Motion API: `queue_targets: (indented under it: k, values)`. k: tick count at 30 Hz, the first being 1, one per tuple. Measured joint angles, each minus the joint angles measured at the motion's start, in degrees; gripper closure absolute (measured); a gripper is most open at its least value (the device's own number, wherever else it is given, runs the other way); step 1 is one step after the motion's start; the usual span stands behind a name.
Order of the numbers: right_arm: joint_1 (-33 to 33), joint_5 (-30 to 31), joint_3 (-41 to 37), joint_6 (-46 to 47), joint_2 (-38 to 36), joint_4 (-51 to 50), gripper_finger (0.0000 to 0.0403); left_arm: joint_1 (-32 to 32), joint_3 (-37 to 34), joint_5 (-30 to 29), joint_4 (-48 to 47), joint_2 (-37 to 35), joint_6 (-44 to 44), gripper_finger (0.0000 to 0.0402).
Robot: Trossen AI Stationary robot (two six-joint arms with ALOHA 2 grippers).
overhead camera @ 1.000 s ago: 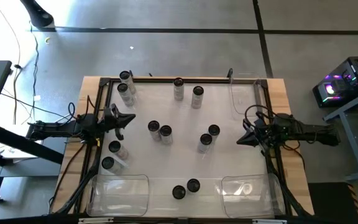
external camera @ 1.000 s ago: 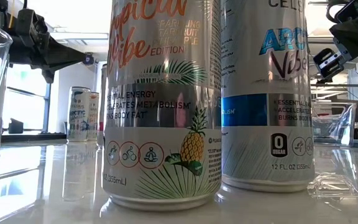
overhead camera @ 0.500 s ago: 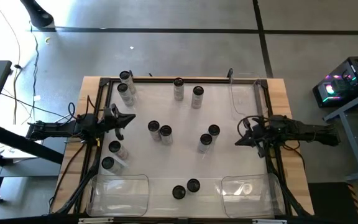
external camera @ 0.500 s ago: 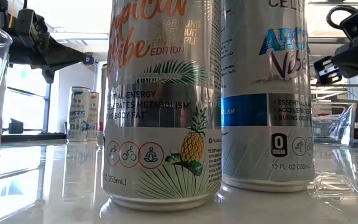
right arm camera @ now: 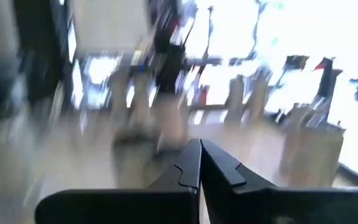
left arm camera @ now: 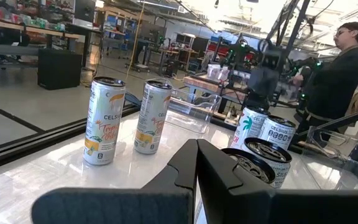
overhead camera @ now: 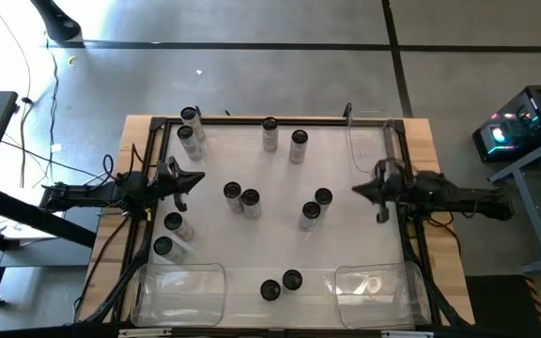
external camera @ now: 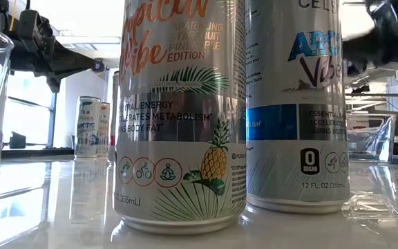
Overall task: Sort soda cans
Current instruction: Put the right white-pink soda can into the top transparent bin
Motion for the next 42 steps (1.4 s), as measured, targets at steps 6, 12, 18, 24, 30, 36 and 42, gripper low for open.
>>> queue_targets:
  k: [6,12,18,24,30,36,42]
  values:
    - [0.00,10.40,-0.14,10.59,0.18,21.34,0.0403,0.00,0.01,0.00,0.02,0.01,-3.98,0.0400]
    - [-0.02,12.16,3.42,6.69,2.51,26.74,0.0402,-0.01,0.00,-0.02,0.02,0.01,-5.65,0.0400]
    - [0.00,13.16,17.24,7.30,13.10,6.15,0.0368,-0.02,0.01,-0.02,0.09,0.01,-5.60,0.0400]
    - [-0.02,14.24,36.32,8.24,30.62,-20.13,0.0282,-0.02,-0.01,-0.02,0.11,0.01,-10.38,0.0400]
    - [-0.02,3.95,52.23,7.33,48.31,-40.21,0.0181,-0.02,-0.01,-0.02,1.00,0.01,-12.03,0.0400]
    - [0.00,-1.70,59.33,0.93,61.34,-45.91,0.0090,-0.02,-0.01,-0.03,4.11,-0.01,-12.01,0.0400]
    - [-1.07,-2.09,61.91,-6.55,70.55,-51.70,0.0062,-0.04,-0.01,0.65,4.13,0.01,-12.01,0.0400]
